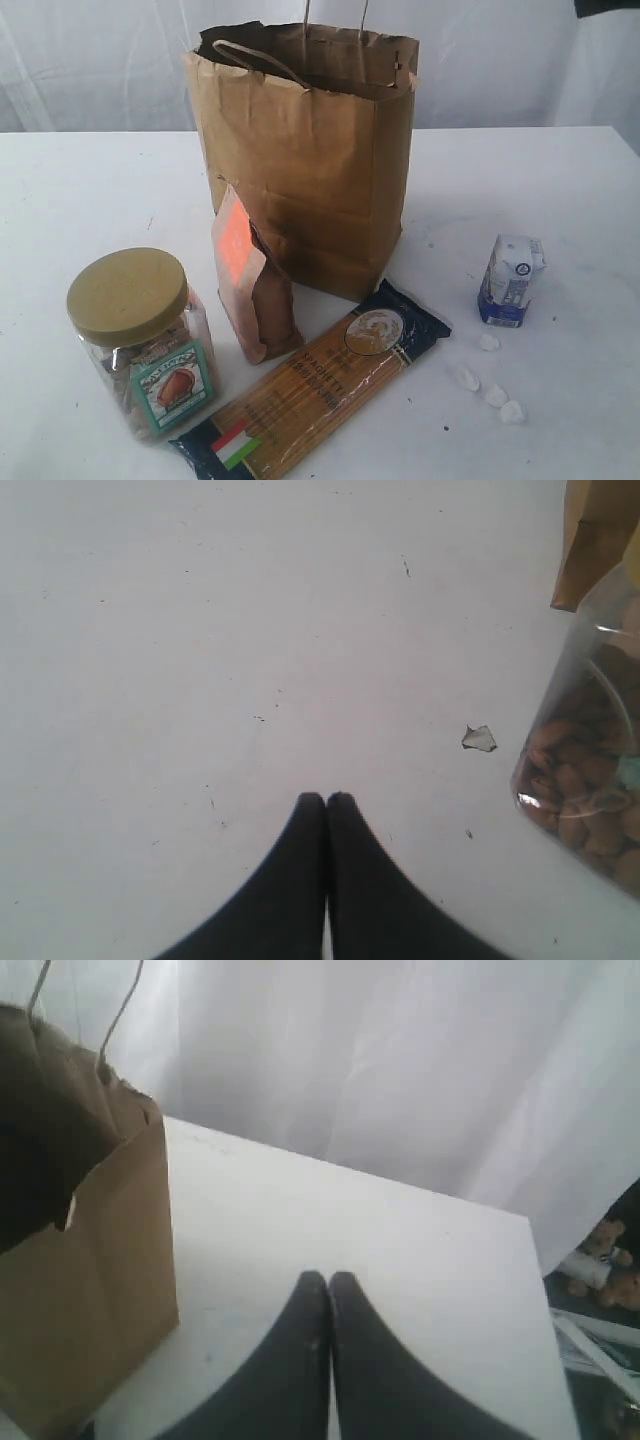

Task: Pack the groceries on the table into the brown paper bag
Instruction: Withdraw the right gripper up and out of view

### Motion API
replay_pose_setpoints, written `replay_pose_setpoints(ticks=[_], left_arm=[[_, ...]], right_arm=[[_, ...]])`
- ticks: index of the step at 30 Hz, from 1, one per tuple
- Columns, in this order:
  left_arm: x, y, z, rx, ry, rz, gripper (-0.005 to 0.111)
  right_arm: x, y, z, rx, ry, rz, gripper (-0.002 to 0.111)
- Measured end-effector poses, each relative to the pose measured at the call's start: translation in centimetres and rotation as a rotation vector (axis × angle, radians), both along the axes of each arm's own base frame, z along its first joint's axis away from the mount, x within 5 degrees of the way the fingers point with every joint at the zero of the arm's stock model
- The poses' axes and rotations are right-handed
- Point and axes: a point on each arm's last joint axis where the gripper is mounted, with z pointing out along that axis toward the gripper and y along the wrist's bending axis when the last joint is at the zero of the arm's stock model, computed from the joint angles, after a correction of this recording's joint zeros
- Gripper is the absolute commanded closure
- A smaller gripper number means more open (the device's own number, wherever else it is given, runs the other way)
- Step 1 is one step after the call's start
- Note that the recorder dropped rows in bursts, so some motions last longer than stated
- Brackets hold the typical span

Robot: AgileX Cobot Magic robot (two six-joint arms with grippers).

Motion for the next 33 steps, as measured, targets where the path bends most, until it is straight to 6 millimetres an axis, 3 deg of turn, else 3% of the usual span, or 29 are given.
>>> replay_pose_setpoints(ticks=[5,8,13,18,26,33], left_arm=[[0.0,0.0,0.0,0.0,0.0,0.0,0.107],[0.0,0.0,0.0,0.002,0.0,-0.001,0.107],[0.0,0.0,0.0,-0.015,0.0,0.001,0.107],[0.1,-0.5,0.4,-0.236,-0.02,0.022,0.107],[0.3,-0.5,1.1,-0.376,-0.092,0.059,0.107],[0.4,-0.2,1.7,-0.419,-0.159,0.084,0.107]], right_arm=[[-1.6,-0.1,-5.1,0.147,-0.054,0.009,0.108],[-3.7,-0.2,-7.7,0.196,-0.112,0.085,0.108],[-8.7,-1.0,-9.5,0.277,-0.302,0.206,0.108],[-12.4,-2.4,-11.1,0.305,-0.4,0.222,0.108],[-13.6,-4.1,-16.7,0.31,-0.084,0.018,0.108],[-13.6,-3.9,-16.5,0.338,-0.101,0.033,0.108]])
